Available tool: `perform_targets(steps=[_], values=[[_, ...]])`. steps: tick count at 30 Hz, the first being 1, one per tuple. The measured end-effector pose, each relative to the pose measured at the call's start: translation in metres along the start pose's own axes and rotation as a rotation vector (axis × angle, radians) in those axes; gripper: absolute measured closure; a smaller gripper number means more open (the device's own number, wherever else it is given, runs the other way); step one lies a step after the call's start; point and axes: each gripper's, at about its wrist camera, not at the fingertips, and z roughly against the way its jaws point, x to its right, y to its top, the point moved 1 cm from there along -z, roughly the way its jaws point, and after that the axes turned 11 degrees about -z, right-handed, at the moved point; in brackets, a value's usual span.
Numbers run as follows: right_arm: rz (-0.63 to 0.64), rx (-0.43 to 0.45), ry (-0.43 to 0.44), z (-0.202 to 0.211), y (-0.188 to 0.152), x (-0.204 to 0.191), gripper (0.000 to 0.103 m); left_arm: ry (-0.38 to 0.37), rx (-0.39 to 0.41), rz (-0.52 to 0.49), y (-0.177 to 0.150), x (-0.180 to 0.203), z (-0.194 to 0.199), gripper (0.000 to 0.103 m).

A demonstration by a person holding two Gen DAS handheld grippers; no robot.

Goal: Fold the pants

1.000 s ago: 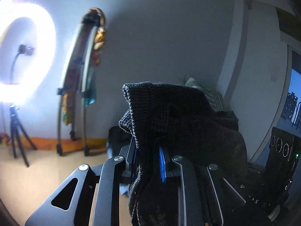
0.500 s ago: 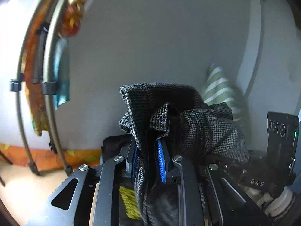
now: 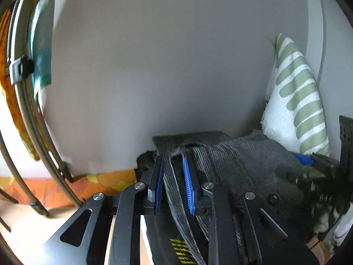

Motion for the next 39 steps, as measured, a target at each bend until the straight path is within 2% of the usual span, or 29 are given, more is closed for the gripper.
perform_targets(steps=[3, 6, 9, 11, 14, 15, 16, 17, 18, 19, 21, 23, 25, 28, 29, 32, 34, 39], values=[[-0.058, 0.017, 0.018, 0.01, 0.008, 0.013, 0.032, -0.03, 0.004, 0.016, -0.004, 0.006, 0.003, 0.086], [-0.119, 0.001, 0.041, 0.01, 0.022, 0.023, 0.036, -0.119, 0.004, 0.013, -0.008, 0.021, 0.01, 0.086], [-0.233, -0.089, 0.125, -0.015, 0.038, 0.034, 0.036, -0.183, -0.019, -0.068, -0.018, 0.049, 0.016, 0.086], [-0.318, -0.127, 0.136, -0.032, 0.045, 0.046, 0.039, -0.212, -0.06, -0.139, -0.029, 0.068, 0.013, 0.086], [-0.406, -0.193, 0.175, -0.059, 0.052, 0.056, 0.041, -0.245, -0.113, -0.161, -0.042, 0.074, 0.004, 0.086], [-0.429, -0.212, 0.191, -0.066, 0.054, 0.058, 0.045, -0.247, -0.123, -0.16, -0.046, 0.073, 0.002, 0.086], [-0.446, -0.218, 0.197, -0.071, 0.055, 0.059, 0.061, -0.251, -0.131, -0.156, -0.049, 0.07, -0.001, 0.086], [-0.455, -0.22, 0.2, -0.076, 0.058, 0.058, 0.073, -0.256, -0.136, -0.153, -0.05, 0.068, -0.002, 0.086], [-0.439, -0.216, 0.201, -0.076, 0.06, 0.054, 0.075, -0.267, -0.143, -0.146, -0.052, 0.065, -0.003, 0.086], [-0.383, -0.185, 0.188, -0.072, 0.064, 0.043, 0.082, -0.278, -0.148, -0.141, -0.054, 0.063, -0.004, 0.086], [-0.228, -0.114, 0.144, -0.061, 0.072, 0.018, 0.087, -0.288, -0.153, -0.146, -0.058, 0.061, -0.005, 0.086], [-0.126, -0.071, 0.041, -0.063, 0.076, 0.002, 0.09, -0.284, -0.143, -0.146, -0.061, 0.061, -0.003, 0.086], [-0.112, -0.09, -0.03, -0.08, 0.073, 0.001, 0.09, -0.298, -0.149, -0.115, -0.061, 0.059, -0.001, 0.086], [-0.055, -0.112, -0.16, -0.098, 0.061, 0.0, 0.078, -0.311, -0.163, -0.097, -0.065, 0.057, 0.009, 0.086], [-0.056, -0.102, -0.182, -0.095, 0.059, 0.002, 0.07, -0.306, -0.165, -0.101, -0.065, 0.057, 0.013, 0.086], [-0.076, -0.03, -0.203, -0.067, 0.063, 0.004, 0.062, -0.287, -0.177, -0.093, -0.066, 0.051, 0.029, 0.086], [-0.085, -0.002, -0.235, -0.044, 0.063, 0.007, 0.06, -0.283, -0.175, -0.073, -0.065, 0.048, 0.042, 0.086], [-0.109, 0.032, -0.191, 0.022, 0.059, 0.005, 0.056, -0.245, -0.17, -0.032, -0.069, 0.037, 0.089, 0.086]])
